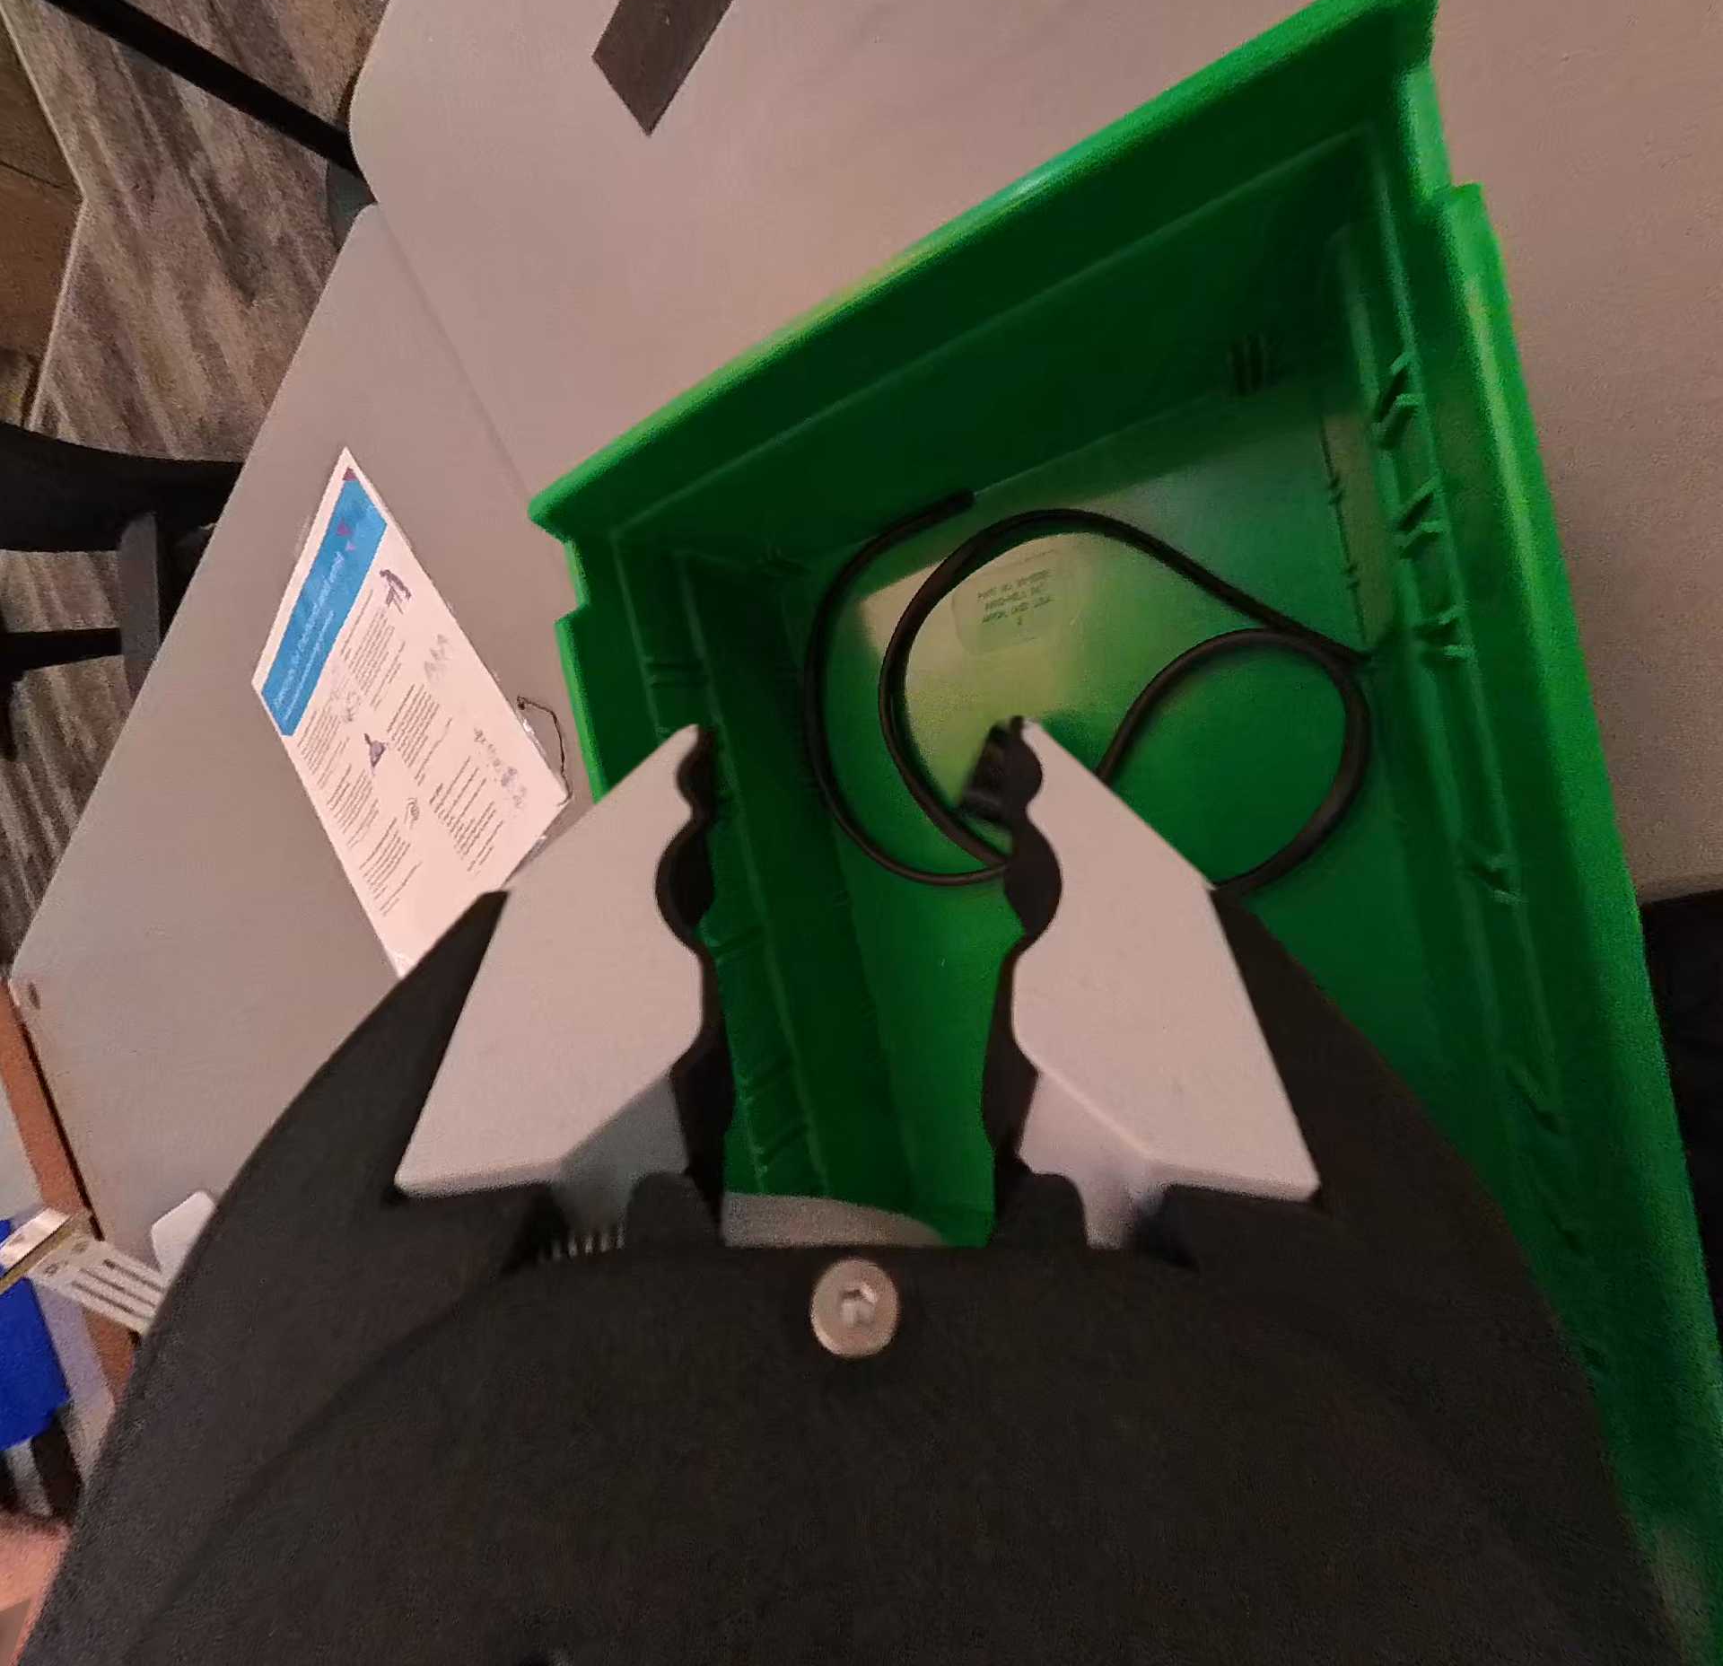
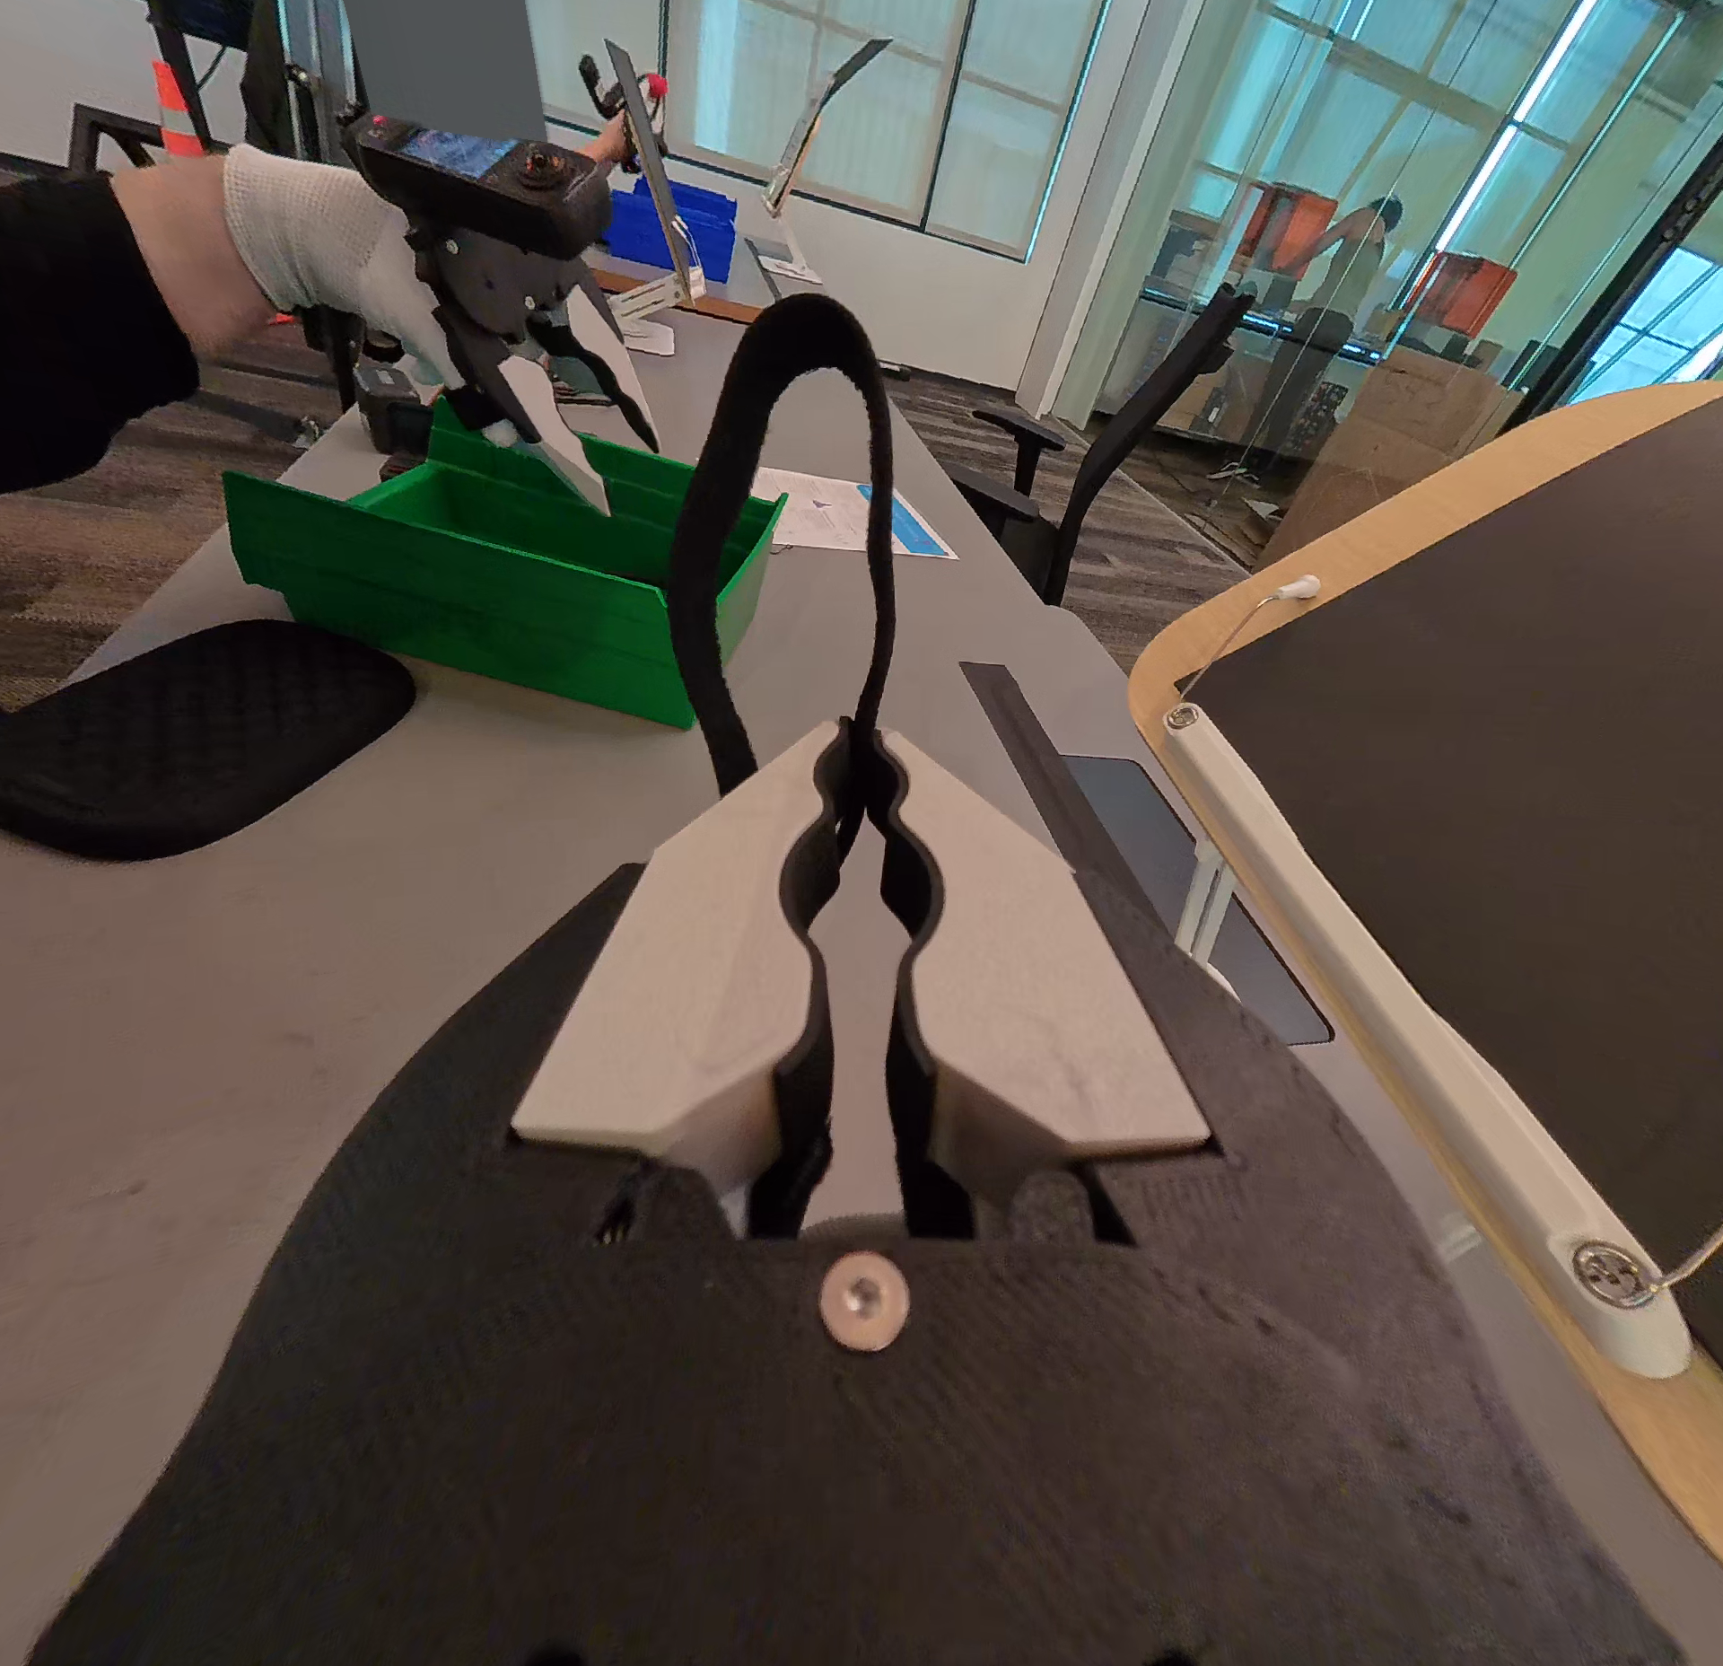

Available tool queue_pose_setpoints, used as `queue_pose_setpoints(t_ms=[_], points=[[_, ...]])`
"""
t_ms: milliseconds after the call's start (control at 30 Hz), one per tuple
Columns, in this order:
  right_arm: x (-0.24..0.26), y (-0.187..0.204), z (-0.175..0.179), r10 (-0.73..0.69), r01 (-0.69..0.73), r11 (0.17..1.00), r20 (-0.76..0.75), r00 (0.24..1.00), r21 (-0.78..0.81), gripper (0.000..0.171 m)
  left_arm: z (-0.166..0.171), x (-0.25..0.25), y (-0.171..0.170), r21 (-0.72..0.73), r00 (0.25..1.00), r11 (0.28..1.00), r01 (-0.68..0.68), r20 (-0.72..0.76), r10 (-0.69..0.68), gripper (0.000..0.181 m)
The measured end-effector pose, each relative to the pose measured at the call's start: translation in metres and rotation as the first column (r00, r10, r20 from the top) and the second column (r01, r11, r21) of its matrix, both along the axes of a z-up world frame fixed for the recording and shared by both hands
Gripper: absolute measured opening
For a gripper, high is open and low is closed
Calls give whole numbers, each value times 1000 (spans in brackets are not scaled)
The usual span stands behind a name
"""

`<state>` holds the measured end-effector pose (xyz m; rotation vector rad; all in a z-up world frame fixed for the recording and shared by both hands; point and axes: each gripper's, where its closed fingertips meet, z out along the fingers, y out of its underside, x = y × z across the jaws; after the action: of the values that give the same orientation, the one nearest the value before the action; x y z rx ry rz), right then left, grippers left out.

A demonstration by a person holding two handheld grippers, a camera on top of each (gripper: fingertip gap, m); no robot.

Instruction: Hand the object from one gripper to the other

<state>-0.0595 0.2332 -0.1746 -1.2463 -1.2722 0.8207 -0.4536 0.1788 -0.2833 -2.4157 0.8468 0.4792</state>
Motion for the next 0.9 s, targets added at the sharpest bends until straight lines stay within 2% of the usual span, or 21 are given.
queue_pose_setpoints(t_ms=[100,200,300,367,533,667,767,833,900], points=[[0,1,0,-1,1,1000,0,1000,-2,0,7,1,3,26,1000,1000,4,0,-4,76],[-1,1,0,-2,2,1000,-7,1000,-3,0,29,16,11,120,999,992,33,33,-37,67],[-4,-2,5,9,-10,1000,-37,999,-16,0,65,75,20,258,974,952,163,114,-197,60],[-5,-2,11,11,-14,999,-81,997,-32,0,86,131,25,326,927,906,271,165,-337,60],[2,2,35,-14,-5,997,-227,974,-80,0,117,274,36,415,733,759,501,263,-627,54],[17,9,51,-45,13,995,-319,947,-102,0,113,350,51,402,645,669,625,216,-733,55],[23,14,54,-66,35,994,-327,943,-100,0,125,397,54,491,537,596,635,274,-798,54],[23,19,48,-88,66,994,-288,954,-83,0,151,421,47,625,412,506,595,304,-859,50],[23,21,44,-97,78,994,-276,956,-78,0,161,434,38,649,308,491,581,383,-871,46]])
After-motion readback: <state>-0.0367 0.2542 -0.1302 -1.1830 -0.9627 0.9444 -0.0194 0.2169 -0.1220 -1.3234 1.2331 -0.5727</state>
